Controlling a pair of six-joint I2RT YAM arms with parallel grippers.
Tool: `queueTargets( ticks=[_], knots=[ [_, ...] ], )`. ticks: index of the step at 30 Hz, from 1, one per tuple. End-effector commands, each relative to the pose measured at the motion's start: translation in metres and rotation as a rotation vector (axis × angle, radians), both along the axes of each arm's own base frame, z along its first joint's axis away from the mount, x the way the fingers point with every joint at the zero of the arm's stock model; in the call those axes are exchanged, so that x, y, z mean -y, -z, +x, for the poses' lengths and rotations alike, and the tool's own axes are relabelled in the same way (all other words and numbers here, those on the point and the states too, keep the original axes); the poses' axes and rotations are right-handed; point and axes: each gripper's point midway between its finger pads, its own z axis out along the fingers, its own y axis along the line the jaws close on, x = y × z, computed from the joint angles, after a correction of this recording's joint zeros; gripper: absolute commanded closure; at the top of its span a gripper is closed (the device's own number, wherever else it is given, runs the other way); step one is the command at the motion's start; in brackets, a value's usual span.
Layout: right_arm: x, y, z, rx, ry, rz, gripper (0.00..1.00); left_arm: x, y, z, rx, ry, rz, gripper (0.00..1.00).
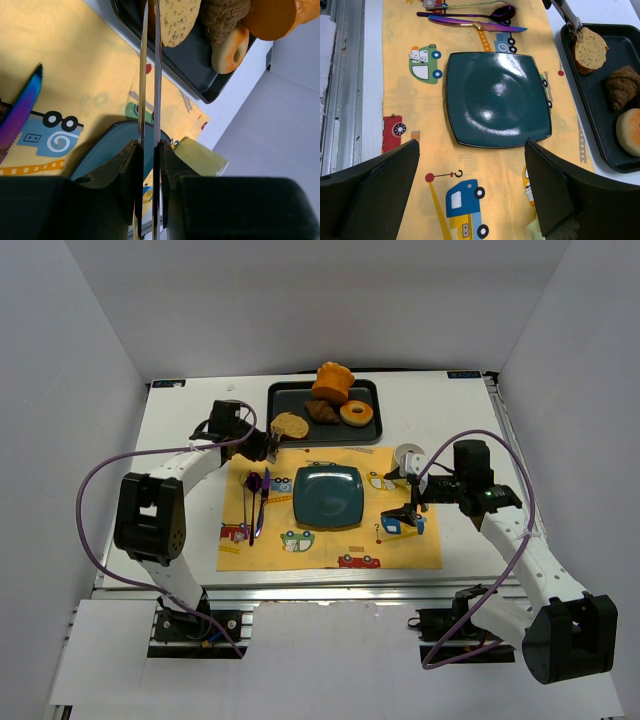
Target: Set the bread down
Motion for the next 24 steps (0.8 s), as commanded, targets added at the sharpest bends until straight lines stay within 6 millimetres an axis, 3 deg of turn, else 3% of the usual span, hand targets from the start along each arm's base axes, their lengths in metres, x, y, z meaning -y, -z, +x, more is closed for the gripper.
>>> queueTargets(
  ticks=[1,5,8,9,10,13,16,17,18,20,22,24],
  knots=[
    [-0.001,-0.008,-0.003,0.026,-0.020,0.020,0.11,0.000,-0.045,-0.002,0.121,0.049,0.004,0.94],
    [0.000,-0.010,-0.004,0.032,-0.025,0.018,0.11,0.001,-0.064,-0.008,0.197,0.079,0.001,0.99],
    [0.000,-0.011,-0.004,0.036,-0.026,0.016,0.11,0.004,-0.103,-0.020,0.348,0.123,-0.024,1.00],
    [0.000,-0.011,-0.004,0.038,-0.026,0.015,0.11,0.005,-0.099,-0.022,0.353,0.133,-0.027,1.00],
    [0.001,-0.012,-0.004,0.041,-0.025,0.016,0.11,0.005,-0.118,-0.029,0.421,0.146,-0.038,1.00],
    [0.002,-0.014,-0.002,0.047,-0.021,0.017,0.11,0.009,-0.130,-0.057,0.510,0.224,-0.052,1.00],
    [0.004,-0.018,0.001,0.054,-0.010,0.018,0.11,0.015,-0.111,-0.092,0.480,0.343,-0.035,1.00],
    [0.004,-0.019,0.001,0.058,-0.007,0.021,0.11,0.016,-0.117,-0.105,0.506,0.371,-0.039,1.00],
    [0.005,-0.021,0.003,0.060,0.000,0.023,0.11,0.021,-0.102,-0.121,0.476,0.410,-0.040,1.00],
    [0.007,-0.026,0.007,0.064,0.020,0.034,0.11,0.031,-0.100,-0.148,0.482,0.479,-0.055,1.00],
    [0.009,-0.030,0.011,0.070,0.037,0.043,0.11,0.033,-0.077,-0.171,0.419,0.519,-0.043,1.00],
    [0.009,-0.032,0.014,0.080,0.043,0.044,0.11,0.040,-0.069,-0.193,0.393,0.560,-0.044,1.00]
  ],
)
